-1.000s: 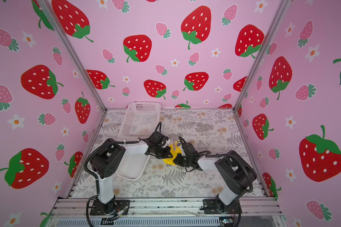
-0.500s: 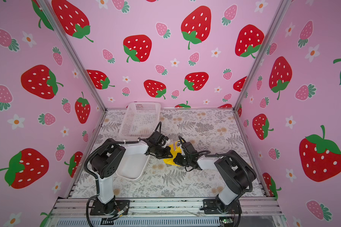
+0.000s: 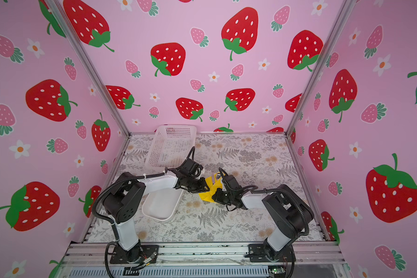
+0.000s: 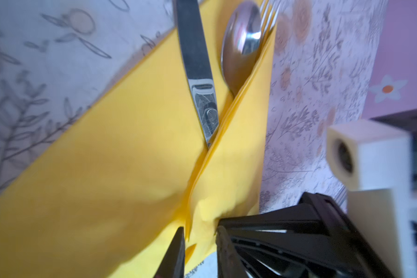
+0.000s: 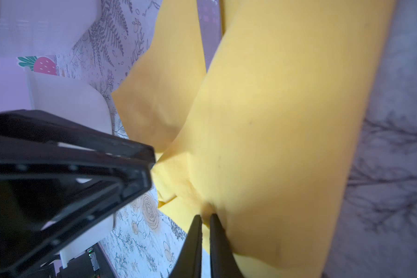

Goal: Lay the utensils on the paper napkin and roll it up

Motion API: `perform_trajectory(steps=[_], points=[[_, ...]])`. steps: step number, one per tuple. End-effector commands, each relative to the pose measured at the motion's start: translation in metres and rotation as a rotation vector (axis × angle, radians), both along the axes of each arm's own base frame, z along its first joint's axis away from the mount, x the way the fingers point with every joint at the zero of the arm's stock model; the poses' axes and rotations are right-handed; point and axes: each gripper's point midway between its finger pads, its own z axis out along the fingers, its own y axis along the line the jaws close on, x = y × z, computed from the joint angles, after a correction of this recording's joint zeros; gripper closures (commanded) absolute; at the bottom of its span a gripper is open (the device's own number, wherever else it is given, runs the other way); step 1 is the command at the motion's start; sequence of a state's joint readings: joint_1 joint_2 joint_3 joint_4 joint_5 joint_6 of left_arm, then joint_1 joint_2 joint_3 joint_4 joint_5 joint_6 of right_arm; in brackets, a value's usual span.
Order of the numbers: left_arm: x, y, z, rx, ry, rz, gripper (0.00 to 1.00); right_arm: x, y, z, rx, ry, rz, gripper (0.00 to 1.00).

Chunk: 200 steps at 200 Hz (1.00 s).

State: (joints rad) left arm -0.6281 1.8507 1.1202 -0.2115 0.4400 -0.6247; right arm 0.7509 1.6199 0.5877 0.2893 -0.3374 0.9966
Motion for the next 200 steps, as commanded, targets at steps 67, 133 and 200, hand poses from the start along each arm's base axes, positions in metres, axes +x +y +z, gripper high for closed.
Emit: perform_trajectory(steps=[67,133,200], points=[[0.009,0.053,-0.012,0.282,-0.024,0.13,0.58,-0.01,-0.014,-0.017,-0.058,0.05,-0.029,0.87],[0.01,0.064,-0.022,0.336,-0.028,0.167,0.56,-0.01,-0.011,-0.017,-0.054,0.051,-0.023,0.87],[0.016,0.052,-0.034,0.307,-0.037,0.183,0.58,-0.01,-0.01,-0.016,-0.048,0.052,-0.022,0.87]])
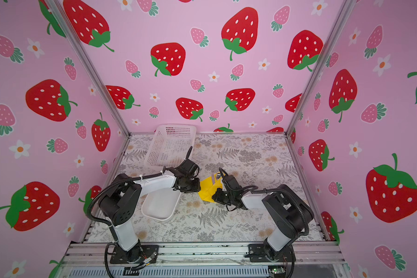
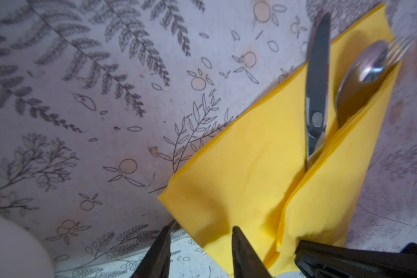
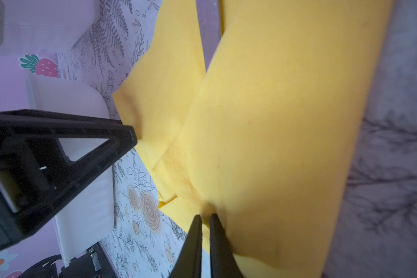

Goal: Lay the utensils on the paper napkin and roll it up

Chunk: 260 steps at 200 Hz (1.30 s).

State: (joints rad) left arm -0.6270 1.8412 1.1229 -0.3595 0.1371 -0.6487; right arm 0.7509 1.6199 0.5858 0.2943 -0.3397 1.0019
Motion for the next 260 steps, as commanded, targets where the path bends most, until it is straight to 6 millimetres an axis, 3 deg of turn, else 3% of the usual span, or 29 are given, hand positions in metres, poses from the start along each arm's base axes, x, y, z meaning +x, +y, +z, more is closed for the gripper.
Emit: perform_trajectory(steps=[1,47,91,131,169,212,260], points=[[0.005,-0.002,-0.01,0.011,-0.001,0.026,0.59,-0.009,-0.011,-0.016,-0.051,0.049,-0.021,0.87],[0.002,-0.011,-0.017,-0.034,0.022,0.03,0.63,-0.01,-0.011,-0.018,-0.054,0.052,-0.021,0.87],[0.004,-0.013,-0.01,-0.048,0.006,0.033,0.7,-0.01,-0.011,-0.02,-0.054,0.053,-0.018,0.87],[0.005,-0.014,-0.003,-0.061,-0.009,0.033,0.82,-0.01,-0.011,-0.02,-0.054,0.053,-0.019,0.87],[0.009,-0.021,0.018,-0.104,-0.042,0.013,1.0,-0.009,-0.011,-0.019,-0.053,0.049,-0.021,0.87],[0.008,-0.036,0.048,-0.194,-0.072,-0.04,1.0,-0.006,-0.009,-0.012,-0.037,0.033,-0.029,0.87],[0.001,-0.051,0.069,-0.276,-0.069,-0.095,1.0,-0.003,-0.009,-0.007,-0.032,0.016,-0.032,0.87]])
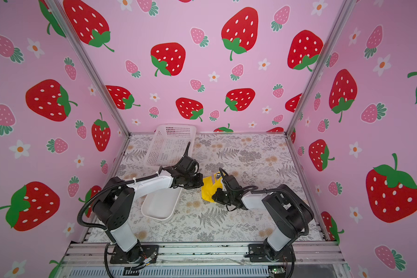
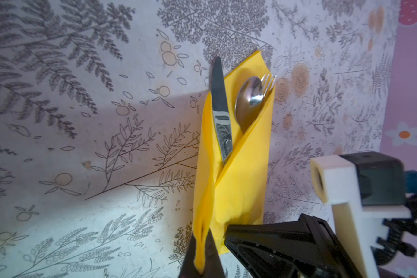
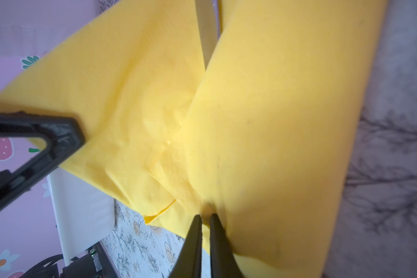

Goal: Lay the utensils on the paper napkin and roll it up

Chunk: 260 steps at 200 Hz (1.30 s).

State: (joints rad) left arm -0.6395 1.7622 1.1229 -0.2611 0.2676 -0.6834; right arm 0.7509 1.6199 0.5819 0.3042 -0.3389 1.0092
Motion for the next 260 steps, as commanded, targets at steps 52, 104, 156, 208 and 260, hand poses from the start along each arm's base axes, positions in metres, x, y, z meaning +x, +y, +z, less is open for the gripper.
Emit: perform_trajectory(steps=[52,104,156,208,260], points=[[-0.008,-0.035,0.038,-0.124,0.008,-0.113,1.0,-0.006,-0.009,-0.012,-0.043,0.029,-0.021,0.87],[-0.008,-0.054,0.041,-0.167,0.056,-0.132,1.0,-0.004,-0.003,-0.002,-0.014,0.007,0.003,0.87],[-0.005,-0.054,0.03,-0.153,0.088,-0.092,1.0,-0.001,-0.002,0.016,0.013,-0.041,0.003,0.86],[-0.004,-0.056,0.027,-0.156,0.099,-0.085,1.0,-0.001,-0.021,0.015,-0.016,-0.059,-0.046,0.84],[-0.003,-0.06,0.03,-0.171,0.104,-0.088,1.0,-0.005,-0.025,-0.004,-0.055,-0.011,-0.027,0.85]])
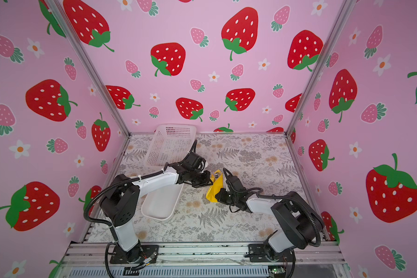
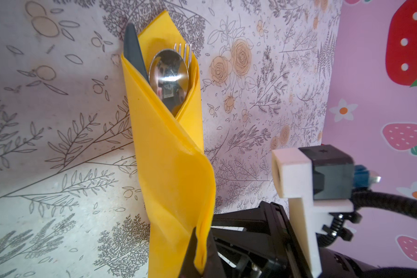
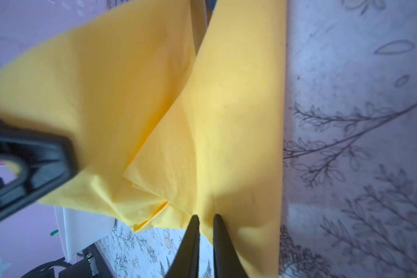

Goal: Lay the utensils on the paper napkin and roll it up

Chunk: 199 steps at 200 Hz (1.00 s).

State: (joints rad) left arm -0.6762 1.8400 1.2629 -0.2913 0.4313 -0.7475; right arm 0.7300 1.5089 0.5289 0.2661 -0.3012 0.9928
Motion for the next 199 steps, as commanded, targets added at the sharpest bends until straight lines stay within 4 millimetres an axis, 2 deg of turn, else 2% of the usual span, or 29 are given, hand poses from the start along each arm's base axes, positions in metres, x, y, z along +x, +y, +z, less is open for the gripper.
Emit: perform_trajectory(steps=[1,63,164,199], points=[[0.004,-0.011,0.008,-0.031,0.009,-0.011,1.0,-0.005,-0.006,-0.016,-0.043,0.034,0.008,0.85],[0.005,-0.023,0.012,-0.068,0.053,-0.007,1.0,-0.008,-0.009,-0.027,-0.068,0.06,0.009,0.86],[0.01,-0.055,0.014,-0.13,0.111,0.036,1.0,-0.003,-0.002,-0.011,-0.021,0.016,0.022,0.86],[0.009,-0.062,0.003,-0.133,0.147,0.05,1.0,-0.005,-0.001,-0.008,-0.004,0.008,0.024,0.86]])
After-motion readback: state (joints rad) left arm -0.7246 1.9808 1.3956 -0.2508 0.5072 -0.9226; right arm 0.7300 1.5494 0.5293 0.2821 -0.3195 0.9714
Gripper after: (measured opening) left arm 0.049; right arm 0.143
